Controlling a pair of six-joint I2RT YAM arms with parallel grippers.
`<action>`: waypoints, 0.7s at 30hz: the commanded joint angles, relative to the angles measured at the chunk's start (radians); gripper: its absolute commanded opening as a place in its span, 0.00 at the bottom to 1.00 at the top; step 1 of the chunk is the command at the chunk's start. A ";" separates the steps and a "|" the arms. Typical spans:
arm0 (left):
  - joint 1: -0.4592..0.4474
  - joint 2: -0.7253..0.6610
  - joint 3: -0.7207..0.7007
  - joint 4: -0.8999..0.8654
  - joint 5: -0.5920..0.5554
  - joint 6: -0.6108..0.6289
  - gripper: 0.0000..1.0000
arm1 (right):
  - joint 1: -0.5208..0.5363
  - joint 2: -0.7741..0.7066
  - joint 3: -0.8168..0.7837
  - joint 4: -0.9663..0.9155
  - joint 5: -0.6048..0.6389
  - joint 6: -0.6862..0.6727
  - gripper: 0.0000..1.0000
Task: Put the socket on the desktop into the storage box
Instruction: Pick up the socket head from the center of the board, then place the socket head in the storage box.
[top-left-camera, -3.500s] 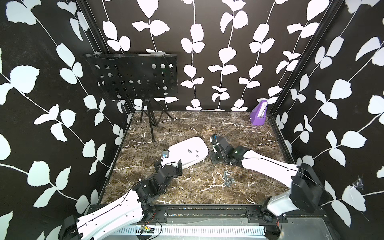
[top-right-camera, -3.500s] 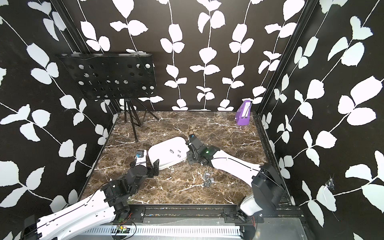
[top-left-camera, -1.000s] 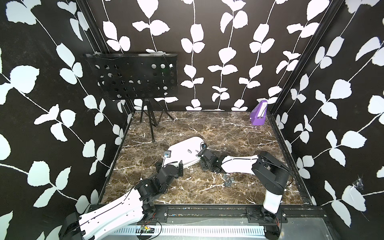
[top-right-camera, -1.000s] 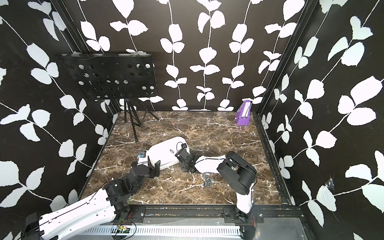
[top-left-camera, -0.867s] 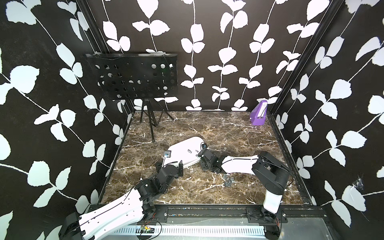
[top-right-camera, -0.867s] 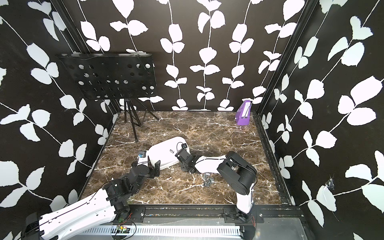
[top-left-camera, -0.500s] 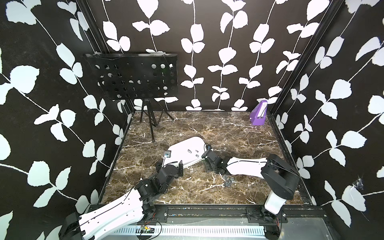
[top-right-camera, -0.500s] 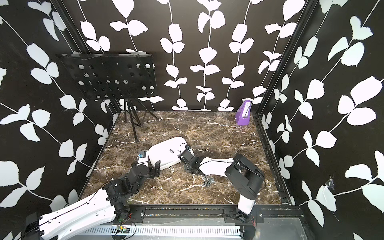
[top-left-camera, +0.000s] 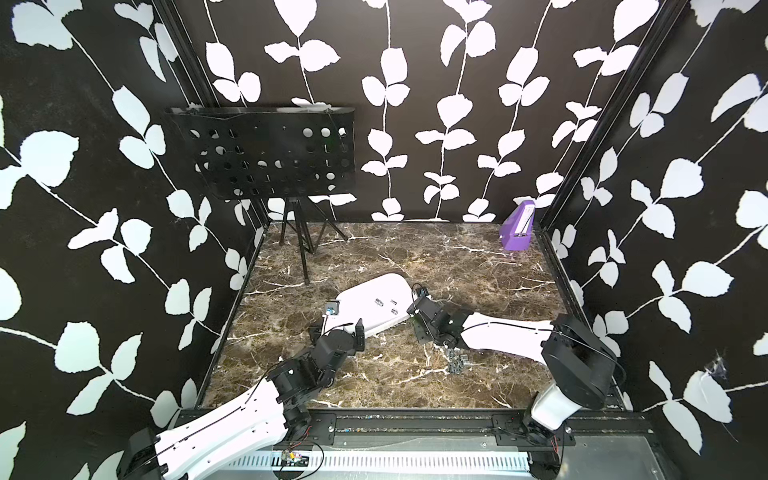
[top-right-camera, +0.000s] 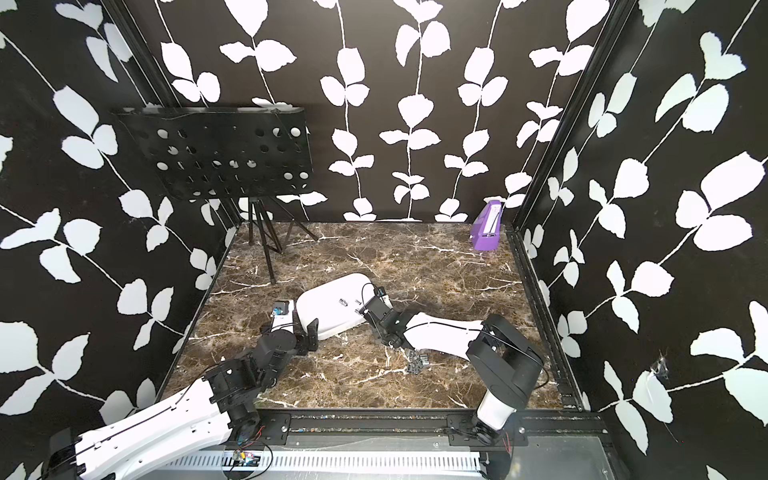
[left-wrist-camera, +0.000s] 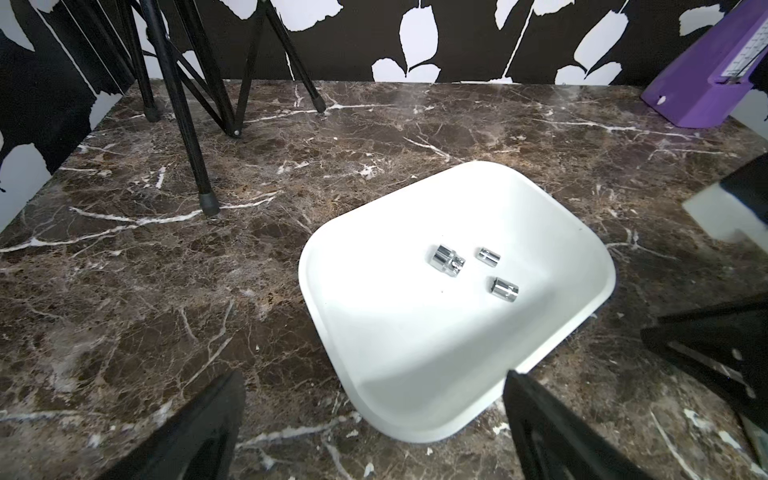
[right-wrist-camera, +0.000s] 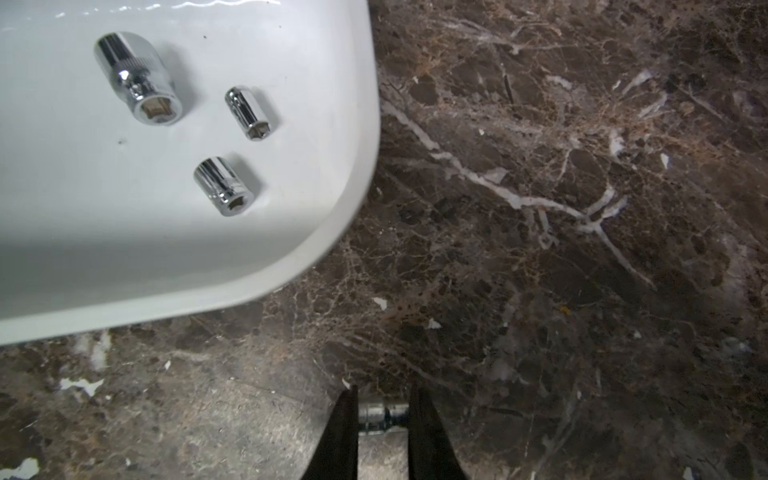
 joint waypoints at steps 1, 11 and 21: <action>-0.003 -0.002 -0.002 -0.008 -0.026 0.005 0.97 | -0.001 -0.030 0.066 -0.037 -0.002 0.004 0.16; -0.003 0.003 0.007 -0.024 -0.064 0.005 0.97 | 0.017 -0.020 0.223 -0.091 -0.036 -0.024 0.16; -0.003 0.019 0.007 -0.026 -0.060 -0.006 0.97 | 0.026 0.162 0.459 -0.127 -0.052 -0.053 0.17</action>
